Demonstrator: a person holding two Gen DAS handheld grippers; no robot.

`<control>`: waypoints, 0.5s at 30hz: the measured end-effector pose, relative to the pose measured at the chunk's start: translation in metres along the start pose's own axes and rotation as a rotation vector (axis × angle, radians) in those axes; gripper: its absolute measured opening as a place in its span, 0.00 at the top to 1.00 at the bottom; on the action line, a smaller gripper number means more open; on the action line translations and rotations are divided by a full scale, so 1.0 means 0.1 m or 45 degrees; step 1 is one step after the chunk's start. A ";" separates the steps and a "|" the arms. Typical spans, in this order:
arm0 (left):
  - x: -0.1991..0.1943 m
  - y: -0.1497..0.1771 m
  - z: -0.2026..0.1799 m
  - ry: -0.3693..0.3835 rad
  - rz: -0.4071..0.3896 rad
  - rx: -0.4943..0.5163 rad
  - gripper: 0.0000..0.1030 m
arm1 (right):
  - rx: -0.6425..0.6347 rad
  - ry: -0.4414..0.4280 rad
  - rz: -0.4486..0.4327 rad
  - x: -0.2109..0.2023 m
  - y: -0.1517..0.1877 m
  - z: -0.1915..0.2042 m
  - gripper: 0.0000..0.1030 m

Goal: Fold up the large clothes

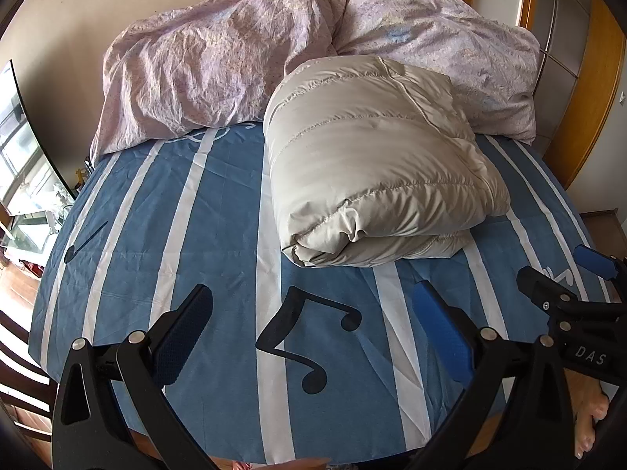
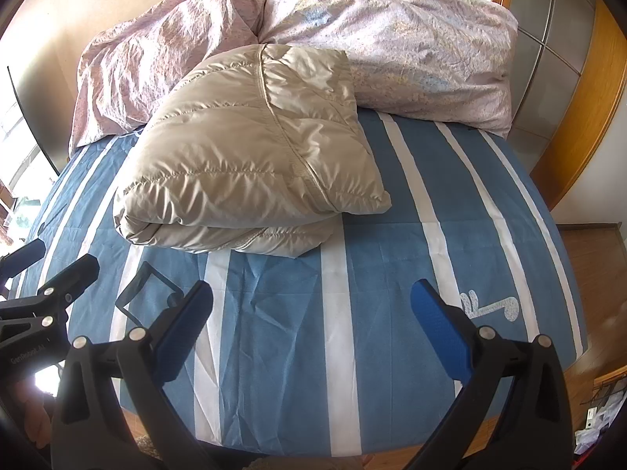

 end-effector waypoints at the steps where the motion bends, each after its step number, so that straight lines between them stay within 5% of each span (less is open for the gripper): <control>1: 0.00 0.00 0.00 0.001 0.000 0.000 0.01 | 0.000 0.001 0.000 0.00 0.00 0.00 0.02; 15: 0.00 0.01 0.03 -0.005 -0.008 0.002 0.01 | 0.000 -0.001 0.000 0.00 0.00 0.01 0.02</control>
Point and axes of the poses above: each gripper's, at about its wrist camera, not at the fingertips, and x roughly the way its jaws point, z to its left, y to its underside, the point moved 2 cm from there along x, roughly the way its jaws point, and after that the axes turned 9 degrees about y, right-handed, at the moved point
